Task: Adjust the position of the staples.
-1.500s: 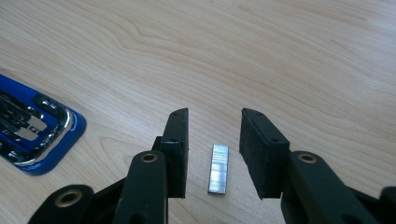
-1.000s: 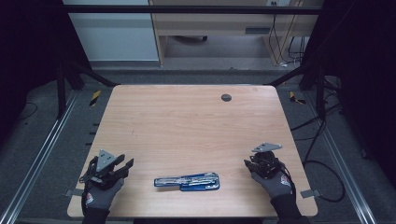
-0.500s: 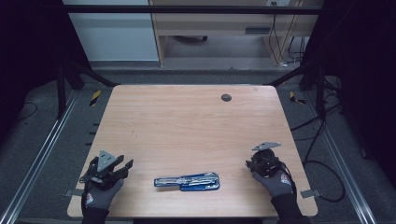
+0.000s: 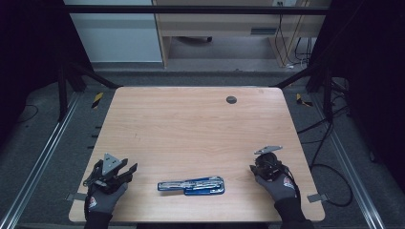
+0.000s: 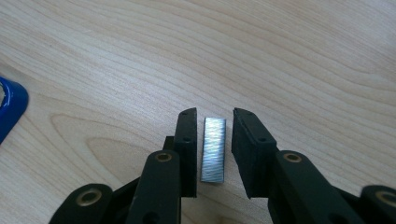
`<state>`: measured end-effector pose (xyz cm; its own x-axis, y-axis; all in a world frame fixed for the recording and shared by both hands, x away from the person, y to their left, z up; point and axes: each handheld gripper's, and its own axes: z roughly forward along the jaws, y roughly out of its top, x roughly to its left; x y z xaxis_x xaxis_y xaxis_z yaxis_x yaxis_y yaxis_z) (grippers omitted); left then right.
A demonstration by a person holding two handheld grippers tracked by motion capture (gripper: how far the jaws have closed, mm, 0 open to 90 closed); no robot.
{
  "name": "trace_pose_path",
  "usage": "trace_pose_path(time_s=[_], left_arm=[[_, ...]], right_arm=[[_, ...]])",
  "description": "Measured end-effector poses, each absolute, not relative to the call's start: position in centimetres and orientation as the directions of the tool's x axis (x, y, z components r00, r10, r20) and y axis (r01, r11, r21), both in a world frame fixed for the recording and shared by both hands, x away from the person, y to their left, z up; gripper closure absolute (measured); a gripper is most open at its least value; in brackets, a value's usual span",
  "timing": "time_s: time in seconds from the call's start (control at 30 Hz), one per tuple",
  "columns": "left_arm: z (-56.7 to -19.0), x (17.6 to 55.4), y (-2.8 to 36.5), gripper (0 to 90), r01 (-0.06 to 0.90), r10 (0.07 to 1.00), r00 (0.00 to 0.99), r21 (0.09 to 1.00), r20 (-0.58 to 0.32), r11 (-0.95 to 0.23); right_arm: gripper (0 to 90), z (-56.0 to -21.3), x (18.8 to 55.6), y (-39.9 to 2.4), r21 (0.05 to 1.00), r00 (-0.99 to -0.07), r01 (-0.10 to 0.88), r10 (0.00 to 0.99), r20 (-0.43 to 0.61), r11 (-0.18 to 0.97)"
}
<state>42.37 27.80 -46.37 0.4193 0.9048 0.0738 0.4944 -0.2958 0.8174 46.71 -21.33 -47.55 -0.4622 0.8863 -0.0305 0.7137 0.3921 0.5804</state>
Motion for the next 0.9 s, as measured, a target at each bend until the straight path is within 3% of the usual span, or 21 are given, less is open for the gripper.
trace_pose_path(time_s=[0.9], left_arm=[[-46.47, 42.44, 27.66, 56.3, 0.496, 0.901, 0.426, 0.813, 0.077, -0.304]], right_arm=[[75.7, -47.98, 47.09, -21.64, 0.555, -0.452, 0.739, 0.892, -0.014, 0.383]])
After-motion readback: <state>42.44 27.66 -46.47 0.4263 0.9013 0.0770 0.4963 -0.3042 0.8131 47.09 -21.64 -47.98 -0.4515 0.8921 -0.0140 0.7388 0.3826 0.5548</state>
